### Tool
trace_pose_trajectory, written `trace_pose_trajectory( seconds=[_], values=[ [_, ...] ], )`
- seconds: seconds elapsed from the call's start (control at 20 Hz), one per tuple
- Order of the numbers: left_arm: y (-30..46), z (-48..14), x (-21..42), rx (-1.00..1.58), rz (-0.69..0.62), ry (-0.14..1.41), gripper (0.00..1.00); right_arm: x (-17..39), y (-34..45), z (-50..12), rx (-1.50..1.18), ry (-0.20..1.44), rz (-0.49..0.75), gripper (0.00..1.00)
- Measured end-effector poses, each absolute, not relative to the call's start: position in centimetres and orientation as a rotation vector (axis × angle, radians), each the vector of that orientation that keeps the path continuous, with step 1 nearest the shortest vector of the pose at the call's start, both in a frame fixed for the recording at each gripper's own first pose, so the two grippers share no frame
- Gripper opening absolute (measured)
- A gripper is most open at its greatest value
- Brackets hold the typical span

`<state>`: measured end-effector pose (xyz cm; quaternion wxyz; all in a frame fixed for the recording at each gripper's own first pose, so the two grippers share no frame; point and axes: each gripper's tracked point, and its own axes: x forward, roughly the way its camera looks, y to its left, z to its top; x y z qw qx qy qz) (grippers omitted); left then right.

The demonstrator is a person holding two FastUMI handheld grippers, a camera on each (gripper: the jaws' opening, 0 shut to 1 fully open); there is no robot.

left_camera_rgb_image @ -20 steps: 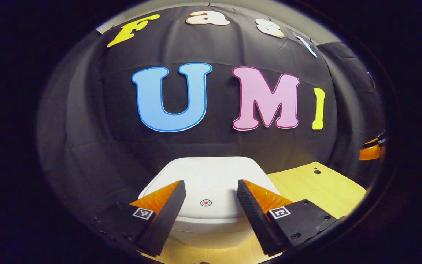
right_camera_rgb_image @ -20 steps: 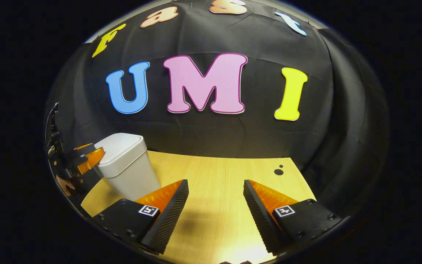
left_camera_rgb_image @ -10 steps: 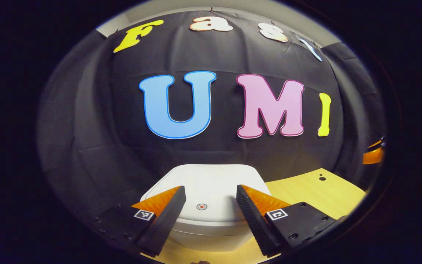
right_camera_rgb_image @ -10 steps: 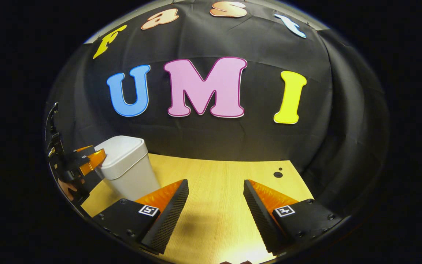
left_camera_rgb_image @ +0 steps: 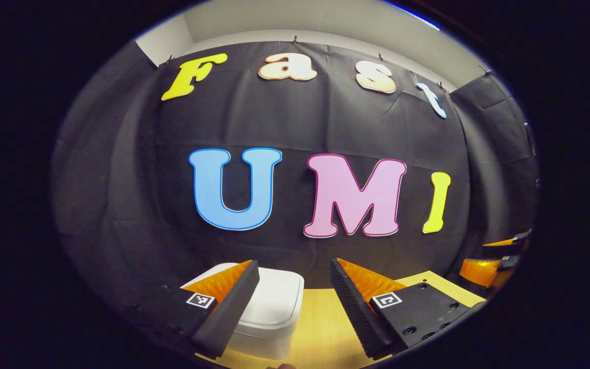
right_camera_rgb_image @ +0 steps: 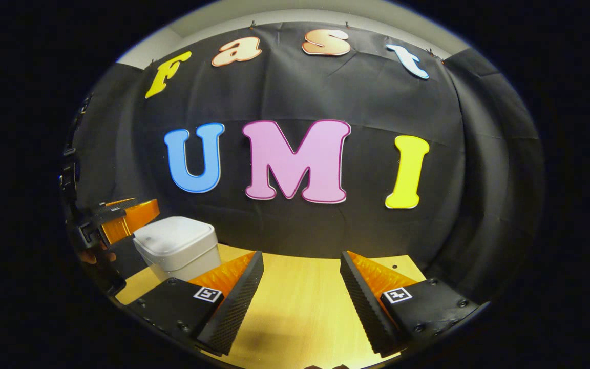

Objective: Press the lid of the desktop garbage bin to open it, pick up the crumpled paper on the desktop and throw it into the bin, then pick up the pop can on the desktop and drop it into the bin, and finally close the garbage bin lid.

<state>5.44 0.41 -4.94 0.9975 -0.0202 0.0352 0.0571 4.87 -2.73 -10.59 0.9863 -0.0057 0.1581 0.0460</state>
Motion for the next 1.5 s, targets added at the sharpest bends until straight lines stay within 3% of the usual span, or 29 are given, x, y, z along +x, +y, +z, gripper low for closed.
trace_pose_trajectory(
  seconds=[0.25,0.6,1.15,1.5],
  values=[
    [-3.8,-1.6,1.8,-0.035,0.148,-0.015,0.96,3.1,-0.9,-8.5,-0.018,0.216,0.202,0.98],
    [-3.9,-2.7,-0.4,-0.070,0.107,0.037,0.98,1.9,0.5,-7.0,-0.018,0.173,0.157,0.98],
    [1.3,-3.9,-5.3,0.037,0.074,0.014,0.98,-2.2,5.3,-7.1,-0.107,0.153,0.110,0.97],
    [0.8,-3.3,-5.5,0.041,0.033,-0.015,0.98,-3.2,4.6,-6.8,-0.104,0.156,0.072,0.97]
  ],
)
